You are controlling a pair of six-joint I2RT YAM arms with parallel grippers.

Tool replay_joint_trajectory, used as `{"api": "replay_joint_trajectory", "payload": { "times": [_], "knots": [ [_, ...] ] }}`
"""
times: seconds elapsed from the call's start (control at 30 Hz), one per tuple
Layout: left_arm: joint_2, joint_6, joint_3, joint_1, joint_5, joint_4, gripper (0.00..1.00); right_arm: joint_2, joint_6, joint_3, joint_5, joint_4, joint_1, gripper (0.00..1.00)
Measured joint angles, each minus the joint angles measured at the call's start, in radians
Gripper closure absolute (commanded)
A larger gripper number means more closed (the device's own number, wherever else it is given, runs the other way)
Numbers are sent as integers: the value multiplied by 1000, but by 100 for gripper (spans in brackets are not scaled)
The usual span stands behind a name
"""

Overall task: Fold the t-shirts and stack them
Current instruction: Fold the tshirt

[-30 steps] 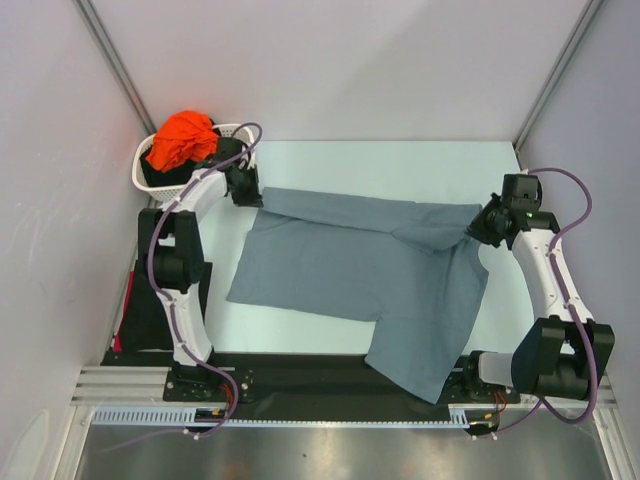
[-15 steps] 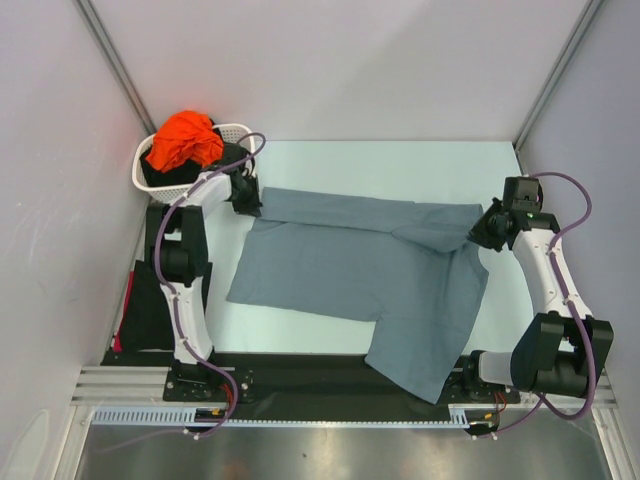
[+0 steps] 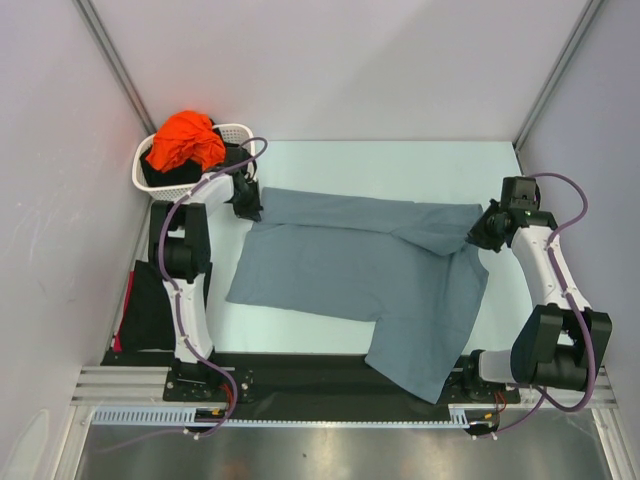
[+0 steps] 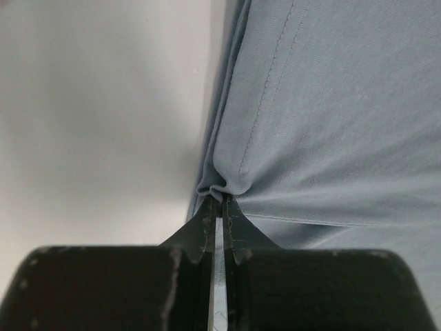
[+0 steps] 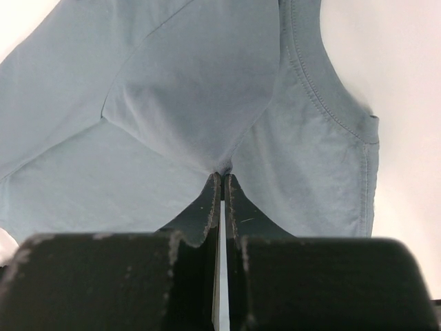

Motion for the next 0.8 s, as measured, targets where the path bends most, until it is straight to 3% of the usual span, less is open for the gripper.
{"api": "replay_joint_trajectory", "payload": {
  "times": [0.37, 0.63, 0.8],
  "knots": [
    [2, 0, 1, 0, -4, 0, 90, 3, 0, -7, 5, -15, 0, 100],
    [1, 0, 1, 0, -5, 0, 88, 2, 13, -136, 14, -17, -22, 100],
    [1, 0, 1, 0, -8, 0, 77, 2, 31, -175, 8, -19, -31, 100]
  ]
}}
